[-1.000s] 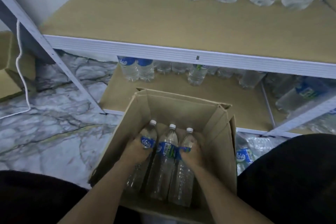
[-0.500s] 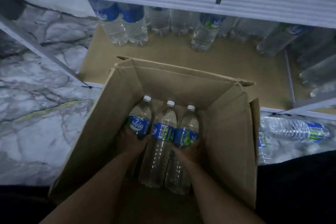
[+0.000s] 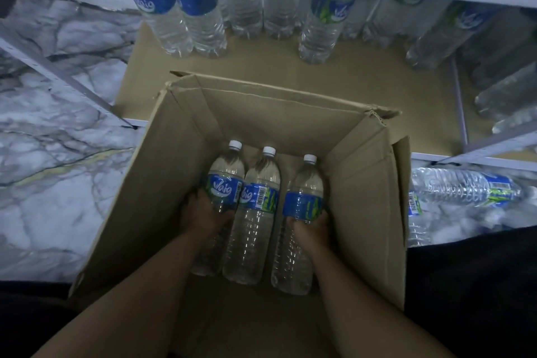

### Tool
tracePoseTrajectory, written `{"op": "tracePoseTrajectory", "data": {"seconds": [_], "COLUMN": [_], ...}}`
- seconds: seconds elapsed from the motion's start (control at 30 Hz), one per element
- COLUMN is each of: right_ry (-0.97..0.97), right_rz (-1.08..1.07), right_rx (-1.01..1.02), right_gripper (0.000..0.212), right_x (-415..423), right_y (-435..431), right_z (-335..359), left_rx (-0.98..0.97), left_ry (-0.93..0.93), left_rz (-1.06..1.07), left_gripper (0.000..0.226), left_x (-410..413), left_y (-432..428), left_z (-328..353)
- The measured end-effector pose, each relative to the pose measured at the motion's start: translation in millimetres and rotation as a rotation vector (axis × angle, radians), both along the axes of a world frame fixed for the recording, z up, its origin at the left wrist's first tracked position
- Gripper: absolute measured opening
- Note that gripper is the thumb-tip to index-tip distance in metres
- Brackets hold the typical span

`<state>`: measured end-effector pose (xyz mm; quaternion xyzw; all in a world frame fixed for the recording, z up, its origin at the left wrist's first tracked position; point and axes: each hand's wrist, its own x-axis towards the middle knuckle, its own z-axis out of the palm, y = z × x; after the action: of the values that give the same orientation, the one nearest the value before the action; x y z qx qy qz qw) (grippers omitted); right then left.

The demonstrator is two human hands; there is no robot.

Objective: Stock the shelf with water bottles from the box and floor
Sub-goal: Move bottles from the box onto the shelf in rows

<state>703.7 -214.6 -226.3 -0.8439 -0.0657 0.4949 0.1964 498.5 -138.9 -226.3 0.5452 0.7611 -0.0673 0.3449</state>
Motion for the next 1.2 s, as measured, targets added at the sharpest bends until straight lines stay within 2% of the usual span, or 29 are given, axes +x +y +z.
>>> {"op": "tracePoseTrajectory", "data": {"seconds": [0.13, 0.2, 0.27, 0.37, 0.5, 0.57, 0.63, 0.73, 0.8, 0.97, 1.1, 1.2], "right_ry": [-0.111, -0.104, -0.052, 0.028, 0.037, 0.027, -0.086, -0.373, -0.462, -0.300, -0.097, -0.052], "right_rz": [0.175, 0.155, 0.084, -0.060, -0.015, -0.009, 0.053, 0.257, 0.327, 0.251, 0.048, 0.019], "right_rx": [-0.087, -0.092, -0.049, -0.003, -0.041, -0.043, -0.075, -0.193, -0.184, -0.144, -0.040, -0.055], "right_gripper": [0.092, 0.090, 0.098, 0.108, 0.128, 0.119, 0.105, 0.102, 0.104, 0.103, 0.109, 0.112], "right_x": [4, 6, 6, 2, -11, -13, -14, -20, -23, -14, -9, -8], "right_y": [4, 6, 3, -3, 0, 0, 1, 0, -4, 1, 2, 3], "right_z": [5, 4, 1, -3, -6, -6, -7, -1, 1, -3, -11, -15], "left_rx": [-0.008, -0.020, -0.033, -0.066, -0.099, -0.108, -0.095, -0.088, -0.082, -0.058, -0.092, -0.092], "left_ry": [-0.002, -0.008, -0.010, -0.062, -0.181, -0.184, -0.151, -0.150, -0.167, -0.223, -0.279, -0.282], "left_rz": [-0.011, -0.008, 0.004, 0.067, 0.173, 0.194, 0.188, 0.168, 0.182, 0.254, 0.370, 0.416], "left_gripper": [0.094, 0.090, 0.090, 0.097, 0.115, 0.122, 0.114, 0.101, 0.099, 0.122, 0.112, 0.115], "left_x": [1, 1, 1, 2, 0, 1, 0, -2, -4, -19, 0, 1], "left_y": [-4, -1, 1, 0, -5, -4, -2, -1, -1, -5, -4, 2], "left_z": [-5, -6, -7, -10, -15, -14, -14, -14, -13, -53, -12, -13]}}
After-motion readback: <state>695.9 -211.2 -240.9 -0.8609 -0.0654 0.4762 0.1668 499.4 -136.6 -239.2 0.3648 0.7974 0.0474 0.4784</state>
